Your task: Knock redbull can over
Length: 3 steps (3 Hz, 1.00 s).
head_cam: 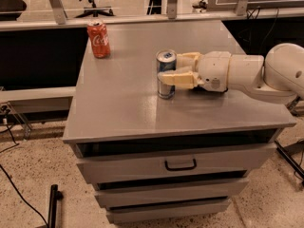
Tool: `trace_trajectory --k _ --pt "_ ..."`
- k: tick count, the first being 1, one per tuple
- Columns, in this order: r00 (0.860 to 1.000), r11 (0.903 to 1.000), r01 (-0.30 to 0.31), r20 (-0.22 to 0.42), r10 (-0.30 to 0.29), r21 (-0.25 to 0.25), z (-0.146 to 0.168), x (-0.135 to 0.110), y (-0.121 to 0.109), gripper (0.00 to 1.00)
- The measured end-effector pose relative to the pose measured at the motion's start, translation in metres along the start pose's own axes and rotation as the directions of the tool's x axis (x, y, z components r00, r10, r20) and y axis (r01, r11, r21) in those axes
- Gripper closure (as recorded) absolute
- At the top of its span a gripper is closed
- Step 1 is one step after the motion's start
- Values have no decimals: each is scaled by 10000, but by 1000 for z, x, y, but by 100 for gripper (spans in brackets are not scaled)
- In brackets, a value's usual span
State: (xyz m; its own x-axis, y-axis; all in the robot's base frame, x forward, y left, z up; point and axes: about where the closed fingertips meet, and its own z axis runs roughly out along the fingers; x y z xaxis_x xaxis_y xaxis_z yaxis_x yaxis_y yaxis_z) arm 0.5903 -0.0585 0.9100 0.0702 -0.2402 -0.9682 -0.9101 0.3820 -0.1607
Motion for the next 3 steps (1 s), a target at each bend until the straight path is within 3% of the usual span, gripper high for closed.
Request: trace_trajectory --k 1,3 --pt "10000 10000 10 9 -10 -43 2 -1 1 100" --pt "9999 9999 110 -67 -110 -68 4 -9 0 100"
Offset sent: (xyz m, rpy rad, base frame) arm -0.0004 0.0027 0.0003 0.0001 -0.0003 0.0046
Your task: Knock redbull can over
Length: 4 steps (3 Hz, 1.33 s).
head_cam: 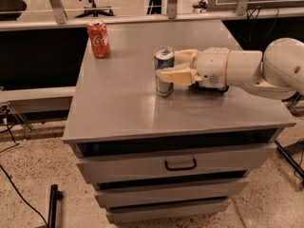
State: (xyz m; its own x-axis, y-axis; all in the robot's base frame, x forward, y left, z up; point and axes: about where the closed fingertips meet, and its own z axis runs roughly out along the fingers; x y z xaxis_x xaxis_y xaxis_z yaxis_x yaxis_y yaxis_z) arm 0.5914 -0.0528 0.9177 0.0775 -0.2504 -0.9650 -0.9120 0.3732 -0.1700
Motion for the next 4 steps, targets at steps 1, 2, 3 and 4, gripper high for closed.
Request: trace_trajectory --k 1,2,3,4 --pt "9978 9995 169 -636 -187 -285 7 -20 -4 100" --pt "9697 9941 338 -2375 -575 -1026 21 -39 -5 100" --pt "9286 9889 311 -3617 -823 -1451 29 -41 -5 100" --pt "8631 9764 523 -4824 -1497 -2094 38 -39 2 100"
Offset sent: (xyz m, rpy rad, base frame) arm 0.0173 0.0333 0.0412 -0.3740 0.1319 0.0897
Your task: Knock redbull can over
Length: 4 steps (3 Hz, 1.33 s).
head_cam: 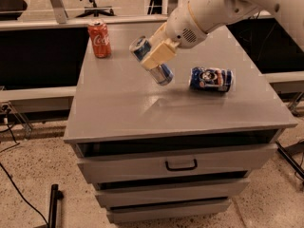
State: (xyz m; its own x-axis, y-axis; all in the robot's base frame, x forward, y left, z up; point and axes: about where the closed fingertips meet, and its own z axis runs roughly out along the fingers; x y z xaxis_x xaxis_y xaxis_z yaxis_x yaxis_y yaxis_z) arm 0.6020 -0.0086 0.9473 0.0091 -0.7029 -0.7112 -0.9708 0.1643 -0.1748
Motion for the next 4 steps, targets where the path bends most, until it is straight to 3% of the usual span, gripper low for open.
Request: trace_trajectory --k 1,3,4 --pt "9894 9964 656 -1258 -720 -546 17 -1 6 100" --pt "9436 9708 1627 -2598 -2053 -1760 59 -1 17 100" --pt "9258 9611 1797 -2944 -2372 -2096 73 3 19 85"
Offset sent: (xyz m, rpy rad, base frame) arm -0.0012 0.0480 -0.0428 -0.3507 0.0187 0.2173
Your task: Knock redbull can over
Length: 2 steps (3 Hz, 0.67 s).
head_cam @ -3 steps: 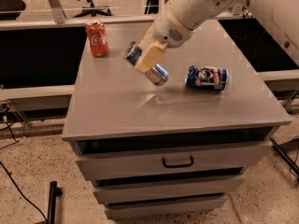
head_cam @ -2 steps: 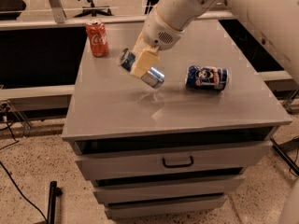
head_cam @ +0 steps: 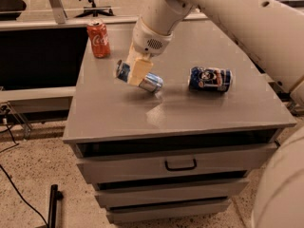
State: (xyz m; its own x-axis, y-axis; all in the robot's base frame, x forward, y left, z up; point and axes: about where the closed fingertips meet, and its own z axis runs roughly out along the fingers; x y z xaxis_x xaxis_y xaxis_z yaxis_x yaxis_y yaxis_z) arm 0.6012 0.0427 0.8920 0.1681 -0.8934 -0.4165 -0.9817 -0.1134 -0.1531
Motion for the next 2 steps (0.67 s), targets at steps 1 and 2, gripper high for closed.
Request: trace_trajectory --k 1,2 --pt "9996 9998 159 -232 -162 -131 17 1 1 61" --pt "9995 9997 177 -246 -181 -160 19 0 1 38"
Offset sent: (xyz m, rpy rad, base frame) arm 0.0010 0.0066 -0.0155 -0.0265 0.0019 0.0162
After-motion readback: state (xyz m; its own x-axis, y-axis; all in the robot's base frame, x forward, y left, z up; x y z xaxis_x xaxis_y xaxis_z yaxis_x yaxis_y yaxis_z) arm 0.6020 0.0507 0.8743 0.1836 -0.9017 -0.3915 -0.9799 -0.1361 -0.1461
